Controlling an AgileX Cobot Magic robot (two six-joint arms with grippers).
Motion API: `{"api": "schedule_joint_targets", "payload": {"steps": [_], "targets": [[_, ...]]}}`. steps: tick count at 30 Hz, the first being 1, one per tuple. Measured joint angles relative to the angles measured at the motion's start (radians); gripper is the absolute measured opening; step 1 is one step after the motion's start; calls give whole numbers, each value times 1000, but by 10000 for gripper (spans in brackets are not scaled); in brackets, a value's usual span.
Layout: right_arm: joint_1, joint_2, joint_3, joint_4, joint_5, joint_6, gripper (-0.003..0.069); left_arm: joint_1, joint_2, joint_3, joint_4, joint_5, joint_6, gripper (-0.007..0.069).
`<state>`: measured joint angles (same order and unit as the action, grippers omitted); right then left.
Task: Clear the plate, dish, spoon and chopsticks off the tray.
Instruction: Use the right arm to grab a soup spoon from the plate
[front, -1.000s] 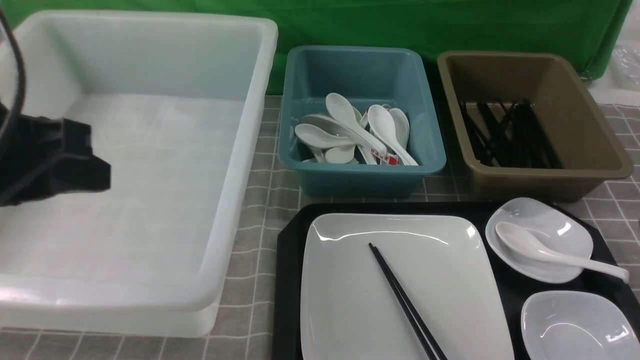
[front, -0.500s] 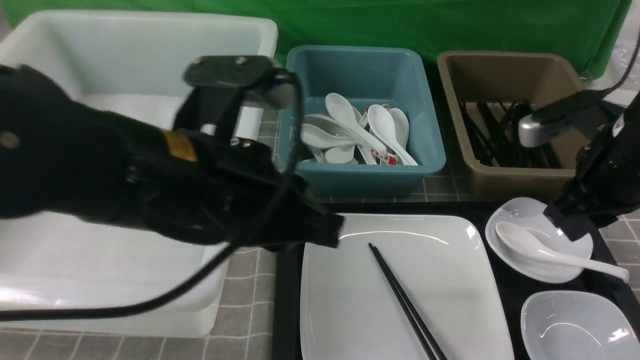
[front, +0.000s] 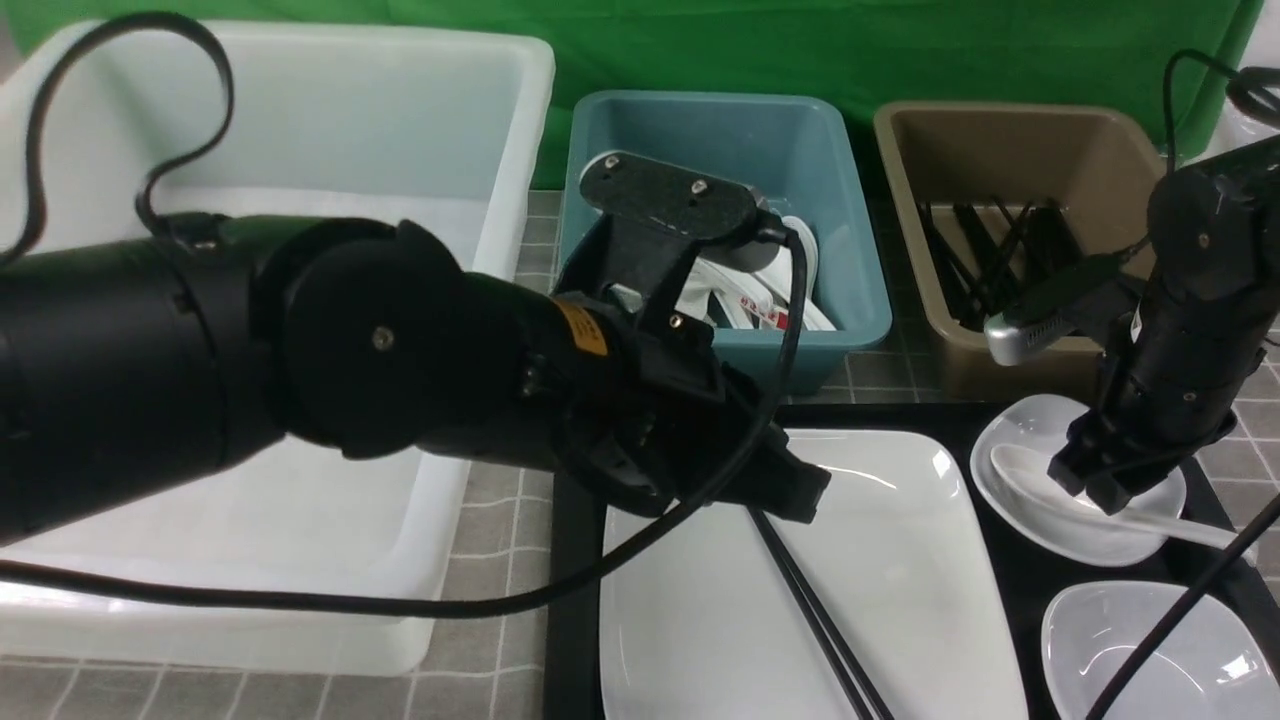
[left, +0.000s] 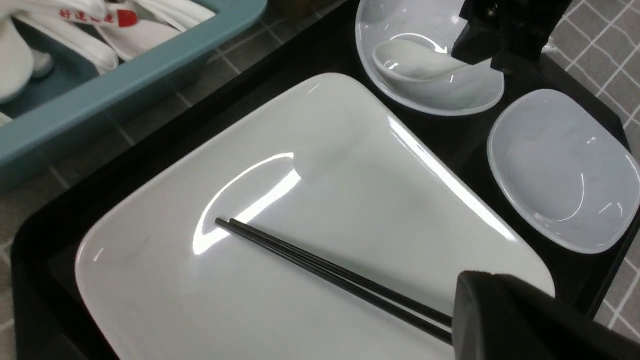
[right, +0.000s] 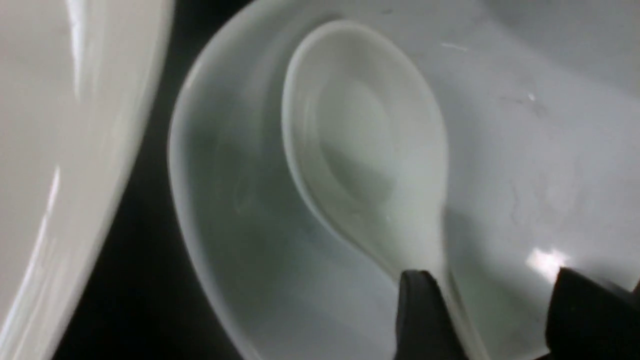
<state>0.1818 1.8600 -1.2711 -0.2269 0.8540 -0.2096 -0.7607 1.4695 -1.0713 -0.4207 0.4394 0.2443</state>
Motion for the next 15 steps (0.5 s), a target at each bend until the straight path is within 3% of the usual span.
{"api": "schedule_joint_targets", "payload": {"steps": [5,15], "targets": [[0,28,0,-1,0,4,428,0,0,-3,1,-16,0,2],[0,49,-5,-2,12,27,432,0,0,-4,1,-24,0,2]]}}
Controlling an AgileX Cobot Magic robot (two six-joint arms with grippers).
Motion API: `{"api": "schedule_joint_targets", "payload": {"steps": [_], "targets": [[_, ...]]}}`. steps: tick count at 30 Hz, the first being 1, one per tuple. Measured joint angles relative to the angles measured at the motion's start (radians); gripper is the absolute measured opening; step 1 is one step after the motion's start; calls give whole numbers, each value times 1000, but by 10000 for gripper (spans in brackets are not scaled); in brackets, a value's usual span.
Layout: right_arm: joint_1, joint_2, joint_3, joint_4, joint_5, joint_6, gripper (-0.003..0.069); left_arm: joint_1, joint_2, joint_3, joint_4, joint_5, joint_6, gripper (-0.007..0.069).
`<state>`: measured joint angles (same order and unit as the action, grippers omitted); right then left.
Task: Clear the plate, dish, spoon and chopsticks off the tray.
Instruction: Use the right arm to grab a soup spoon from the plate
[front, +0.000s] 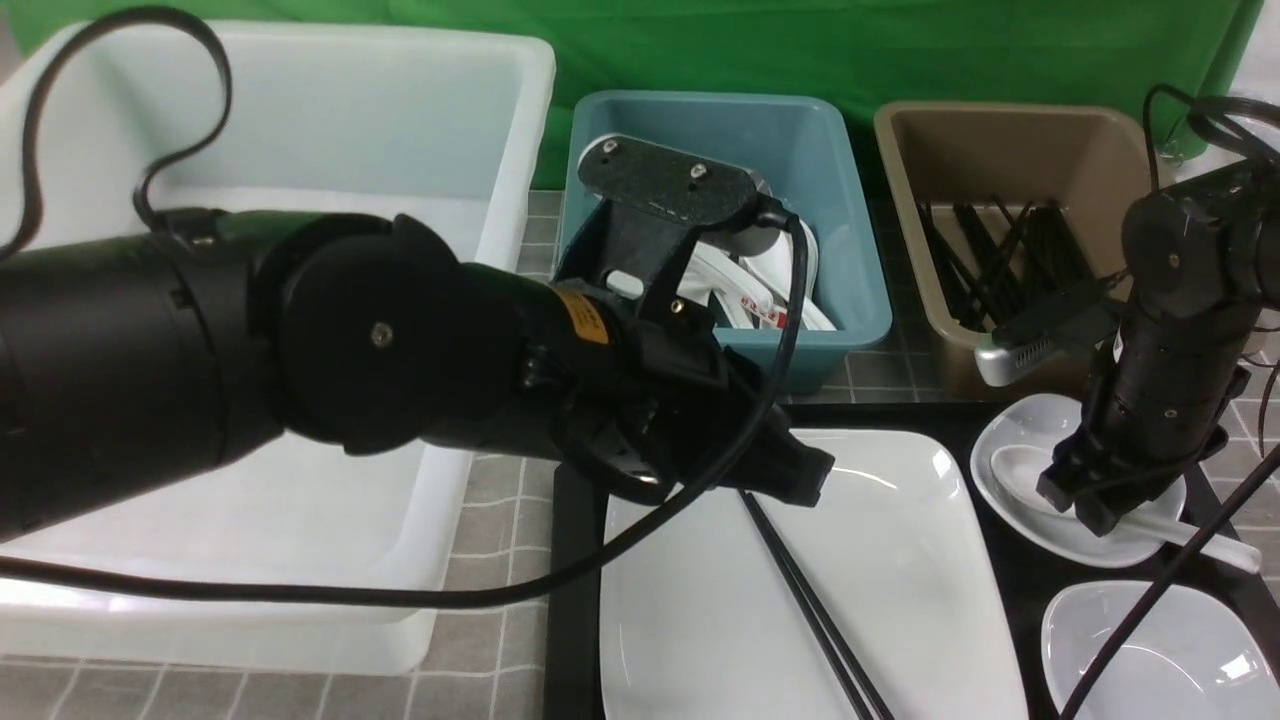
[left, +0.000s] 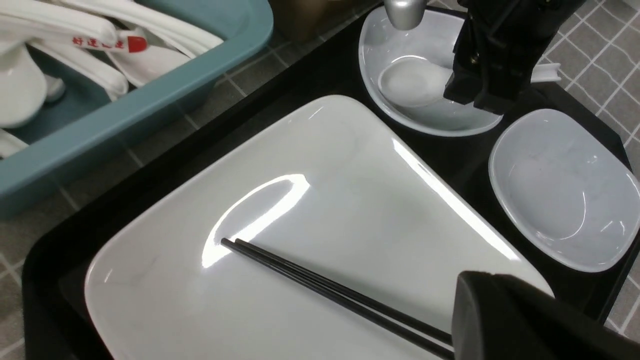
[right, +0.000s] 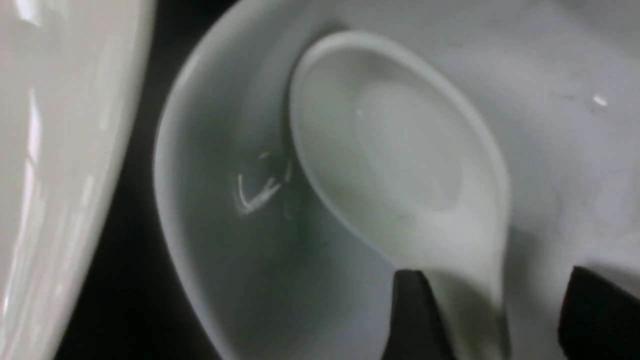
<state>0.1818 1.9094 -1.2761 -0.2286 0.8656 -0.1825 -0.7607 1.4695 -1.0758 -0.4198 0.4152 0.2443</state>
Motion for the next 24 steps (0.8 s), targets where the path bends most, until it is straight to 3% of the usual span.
{"api": "schedule_joint_targets", "payload": {"steps": [3,8,15,21,24], "targets": [[0,2,-3,1,5,6,393,0,0,0,0,0,0,2],[0,6,-7,6,27,6,148,0,0,0,0,0,0,2],[0,3,-25,18,58,6,133,0,0,-1,0,-2,-1,2],[4,-55,-57,172,160,-1,105,7,1,-2,0,-10,-25,2],[34,-168,-62,245,173,-28,105,57,1,-15,0,-15,-63,2]]}}
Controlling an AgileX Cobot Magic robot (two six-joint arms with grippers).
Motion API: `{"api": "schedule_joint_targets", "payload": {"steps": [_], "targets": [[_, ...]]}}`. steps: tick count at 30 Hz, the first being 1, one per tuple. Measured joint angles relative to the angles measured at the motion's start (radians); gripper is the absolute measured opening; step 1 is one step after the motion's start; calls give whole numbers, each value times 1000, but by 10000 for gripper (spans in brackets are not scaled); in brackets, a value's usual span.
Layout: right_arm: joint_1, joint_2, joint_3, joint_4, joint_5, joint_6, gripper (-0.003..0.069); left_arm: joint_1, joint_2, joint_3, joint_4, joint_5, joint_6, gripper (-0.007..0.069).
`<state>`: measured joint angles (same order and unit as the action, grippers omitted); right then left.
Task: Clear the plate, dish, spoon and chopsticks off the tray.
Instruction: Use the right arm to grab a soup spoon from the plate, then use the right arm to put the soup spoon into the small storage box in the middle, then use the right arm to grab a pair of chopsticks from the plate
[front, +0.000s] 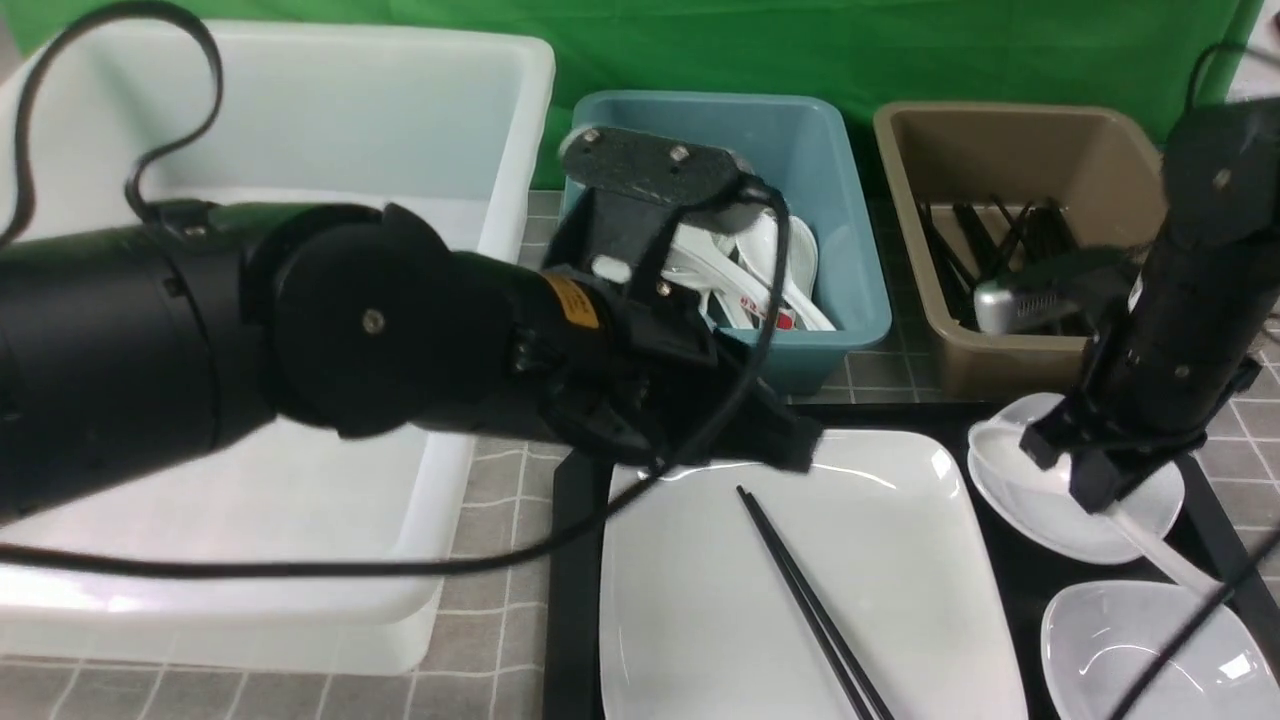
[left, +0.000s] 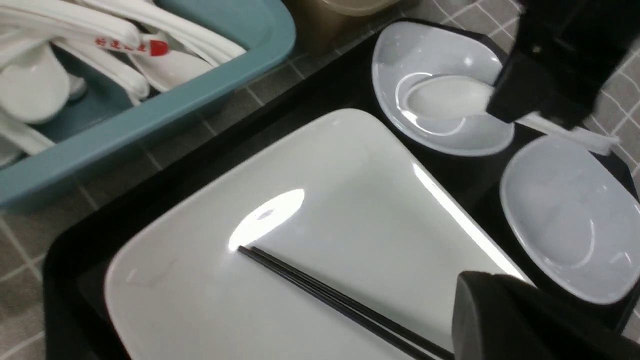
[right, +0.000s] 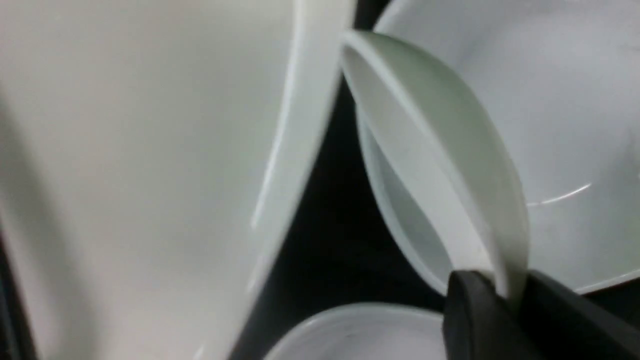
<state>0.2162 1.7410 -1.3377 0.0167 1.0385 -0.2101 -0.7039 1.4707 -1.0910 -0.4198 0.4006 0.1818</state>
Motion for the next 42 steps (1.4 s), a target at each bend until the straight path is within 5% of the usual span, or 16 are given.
{"api": "schedule_joint_targets", "payload": {"steps": [4,9,14,18,22,23,24,27,29,36,39,42], "targets": [[49,-87,-13,35,-44,-14,105,75,0,-39,0,-6,-5,2],[118,-130,-97,79,-332,27,105,164,0,-112,1,-35,12,2],[161,-8,-249,93,-623,105,105,189,0,-128,18,-34,26,2],[173,95,-328,95,-673,122,124,189,0,-128,18,9,26,2],[176,192,-396,98,-680,138,362,189,0,-128,37,102,27,2],[176,193,-396,98,-680,138,374,189,0,-128,39,108,27,2],[176,192,-398,98,-656,140,468,189,0,-129,51,157,18,2],[176,157,-402,92,-564,140,518,185,0,-137,63,246,3,2],[176,120,-403,80,-502,140,507,175,1,-147,80,286,-6,2],[164,-123,-382,41,-33,83,76,66,30,-217,334,440,-249,2],[166,-165,-329,48,96,92,59,62,36,-221,355,473,-295,2],[212,-174,-178,68,119,120,178,62,36,-222,372,500,-289,2]]}}
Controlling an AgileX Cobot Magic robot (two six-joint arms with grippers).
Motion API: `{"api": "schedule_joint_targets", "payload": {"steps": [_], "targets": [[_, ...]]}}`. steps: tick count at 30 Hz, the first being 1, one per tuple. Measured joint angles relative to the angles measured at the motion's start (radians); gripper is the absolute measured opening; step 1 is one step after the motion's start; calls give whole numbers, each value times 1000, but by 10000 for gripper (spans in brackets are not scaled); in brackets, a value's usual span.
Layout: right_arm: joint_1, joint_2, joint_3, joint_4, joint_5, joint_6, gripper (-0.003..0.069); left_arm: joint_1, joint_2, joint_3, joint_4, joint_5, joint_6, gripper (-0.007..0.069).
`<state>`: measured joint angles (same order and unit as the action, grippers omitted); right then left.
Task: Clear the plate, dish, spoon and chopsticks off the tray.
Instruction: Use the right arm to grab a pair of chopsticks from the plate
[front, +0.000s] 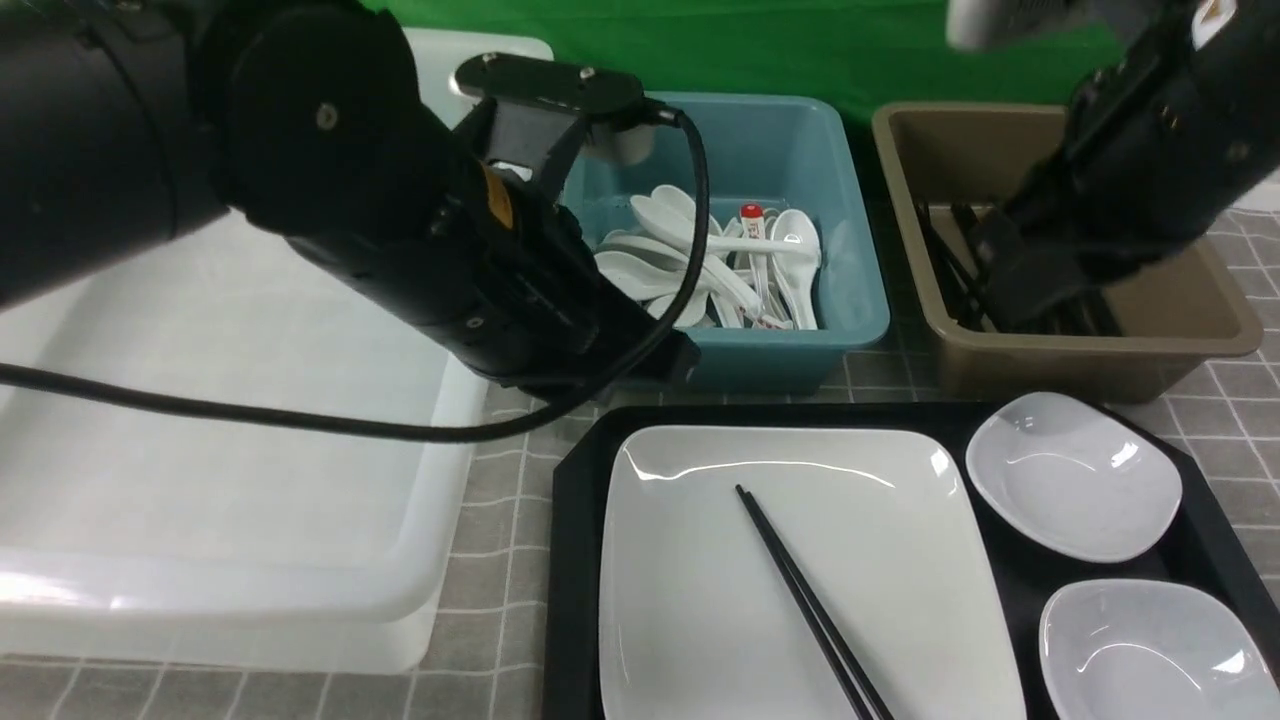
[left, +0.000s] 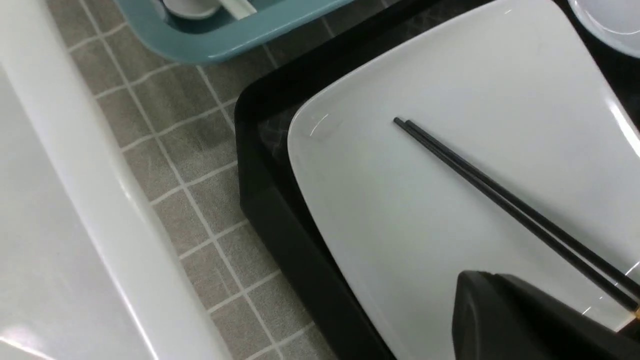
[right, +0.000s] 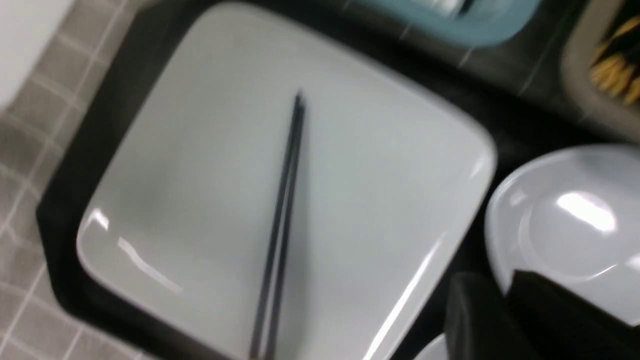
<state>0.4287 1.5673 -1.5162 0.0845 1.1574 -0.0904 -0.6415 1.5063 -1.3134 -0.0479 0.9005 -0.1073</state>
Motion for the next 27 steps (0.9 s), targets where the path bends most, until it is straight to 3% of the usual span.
{"api": "schedule_joint_targets", "payload": {"steps": [1,3,4,5,6,9,16,23,25,26,27], "targets": [[0,0,10,0,-2,2,190,0,0,0,1,1,5,2],[69,9,146,4,-65,16,347,0,0,0,4,10,28,2],[86,13,179,4,-95,19,386,0,0,0,4,10,33,2],[138,30,281,5,-205,20,501,0,0,0,-2,11,48,2],[158,44,323,8,-255,22,546,0,0,0,-4,12,54,2],[191,85,395,10,-348,46,577,0,0,0,-4,15,56,2],[203,188,421,35,-408,83,531,0,0,0,-4,19,59,2],[203,243,422,41,-412,84,402,0,0,0,-4,16,59,2],[203,245,422,37,-412,70,270,0,0,0,-4,16,59,2],[203,245,422,37,-412,70,257,0,0,0,-4,16,59,2],[203,240,422,39,-412,64,144,0,0,0,-6,16,59,2]]}}
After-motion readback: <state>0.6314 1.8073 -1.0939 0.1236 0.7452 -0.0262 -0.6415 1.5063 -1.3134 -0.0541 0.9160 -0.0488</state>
